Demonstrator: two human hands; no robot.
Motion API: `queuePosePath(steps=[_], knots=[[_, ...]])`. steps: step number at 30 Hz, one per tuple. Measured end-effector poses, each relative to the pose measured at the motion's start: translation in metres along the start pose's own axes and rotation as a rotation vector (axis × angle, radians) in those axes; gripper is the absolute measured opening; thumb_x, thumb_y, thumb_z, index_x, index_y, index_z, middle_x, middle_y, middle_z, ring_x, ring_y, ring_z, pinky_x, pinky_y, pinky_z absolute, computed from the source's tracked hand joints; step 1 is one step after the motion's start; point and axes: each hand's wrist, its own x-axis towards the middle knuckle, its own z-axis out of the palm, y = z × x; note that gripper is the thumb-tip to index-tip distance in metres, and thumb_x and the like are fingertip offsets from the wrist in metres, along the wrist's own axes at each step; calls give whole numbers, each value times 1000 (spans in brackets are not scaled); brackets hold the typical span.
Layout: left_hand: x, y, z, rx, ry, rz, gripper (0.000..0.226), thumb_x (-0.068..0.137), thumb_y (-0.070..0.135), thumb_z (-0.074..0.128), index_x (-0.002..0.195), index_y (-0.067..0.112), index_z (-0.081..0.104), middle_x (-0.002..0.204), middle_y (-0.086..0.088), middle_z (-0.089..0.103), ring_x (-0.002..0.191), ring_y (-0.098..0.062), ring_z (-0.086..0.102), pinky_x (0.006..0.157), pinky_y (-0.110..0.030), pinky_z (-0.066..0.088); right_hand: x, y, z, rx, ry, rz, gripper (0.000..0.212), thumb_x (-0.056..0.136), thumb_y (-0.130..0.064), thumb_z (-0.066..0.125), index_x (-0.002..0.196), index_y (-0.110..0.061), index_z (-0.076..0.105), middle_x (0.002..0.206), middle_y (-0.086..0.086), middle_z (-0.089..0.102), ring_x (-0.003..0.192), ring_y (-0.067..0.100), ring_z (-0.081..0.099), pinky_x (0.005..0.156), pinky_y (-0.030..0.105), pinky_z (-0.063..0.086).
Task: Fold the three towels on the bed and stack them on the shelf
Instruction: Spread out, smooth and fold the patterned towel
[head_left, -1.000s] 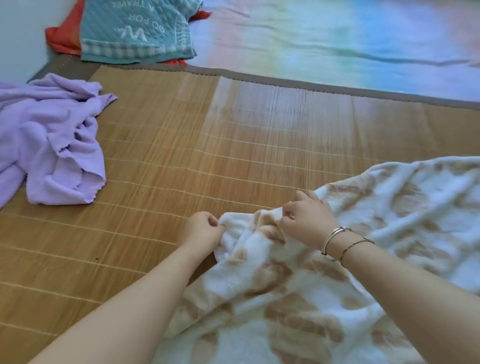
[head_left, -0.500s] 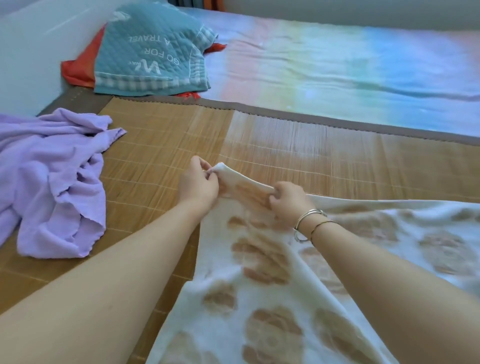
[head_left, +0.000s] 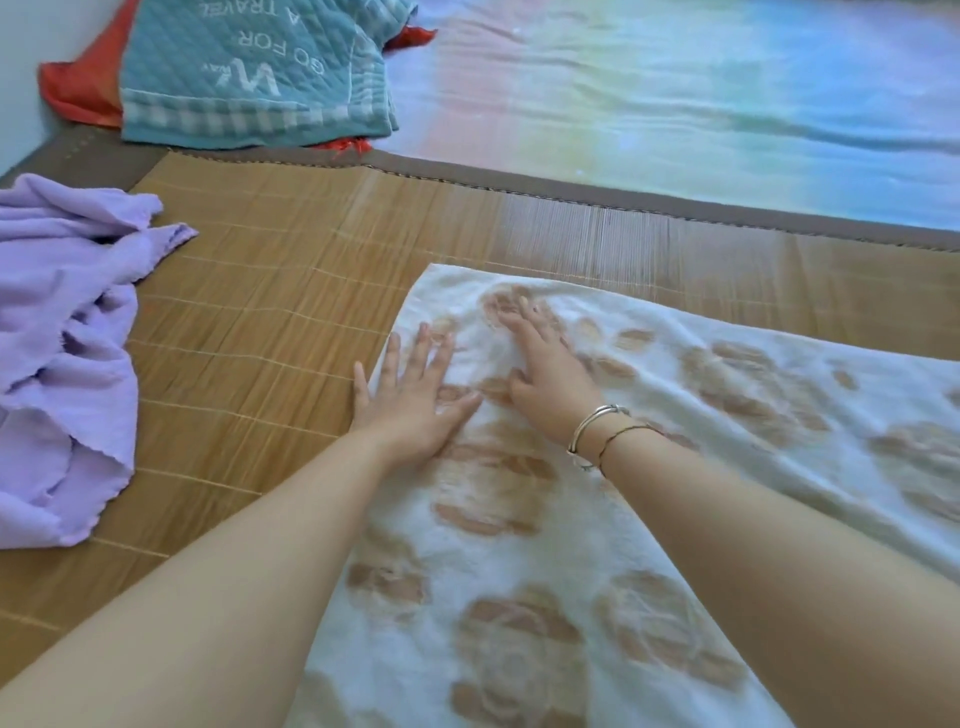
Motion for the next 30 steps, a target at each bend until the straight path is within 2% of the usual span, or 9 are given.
queuePosePath(steps=[4,7,11,15,17,20,23,27,30], knots=[[-6,11,-5,91,-9,-63,73,92,67,19,148,38,-17,153,12,-33,142,-21,-30,110,-55,-19,-29,18,-12,-26,91,13,58,90,-8,42,145,-19,30,159,0,12,147,11,5,118,31,-1],[-14,37,-12,54,2,-106,67,96,60,18,151,34,-10,157,5,-26,144,-26,-25,110,-55,-18,-55,40,-36,-1,103,87,56,89,-7,43,144,-16,33,158,2,16,146,14,10,120,37,8],[-43,95,-15,102,-17,19,63,98,57,19,152,35,-5,159,5,-19,146,-27,-20,112,-56,-12,-112,78,-87,9,172,206,55,90,-7,45,144,-16,34,156,3,22,145,17,16,117,33,14],[-77,170,-15,150,-89,141,62,97,58,19,152,35,0,159,8,-17,145,-26,-22,115,-56,-11,-189,130,-144,33,231,362,54,89,-8,47,141,-15,37,150,5,33,141,23,26,115,36,22],[-89,223,-19,158,-79,223,60,98,56,21,152,35,3,160,8,-14,146,-24,-20,115,-55,-10,-226,160,-176,68,304,437,51,87,-5,50,137,-11,42,142,7,41,134,27,37,110,38,30],[-109,313,-11,174,-47,338,58,98,55,23,152,35,9,161,8,-8,147,-22,-16,116,-54,-6,-280,217,-224,79,392,511,48,86,-2,51,133,-5,44,136,12,46,127,29,43,106,34,31],[-127,403,12,165,-91,405,58,98,55,24,152,36,11,160,9,-8,147,-22,-16,115,-52,-8,-341,275,-268,102,446,574,48,86,-3,51,133,-6,45,133,11,48,107,26,50,99,35,35],[-159,560,66,115,-151,507,58,99,53,26,152,33,15,161,8,-3,147,-21,-14,116,-51,-9,-459,365,-341,99,479,690,46,85,-1,50,131,-7,47,127,12,49,109,30,53,91,26,33],[-188,671,106,72,-189,590,57,98,54,27,151,33,18,161,8,0,148,-20,-11,116,-50,-9,-547,429,-389,74,501,805,48,87,-3,51,134,-5,44,133,16,47,122,30,46,100,27,31]])
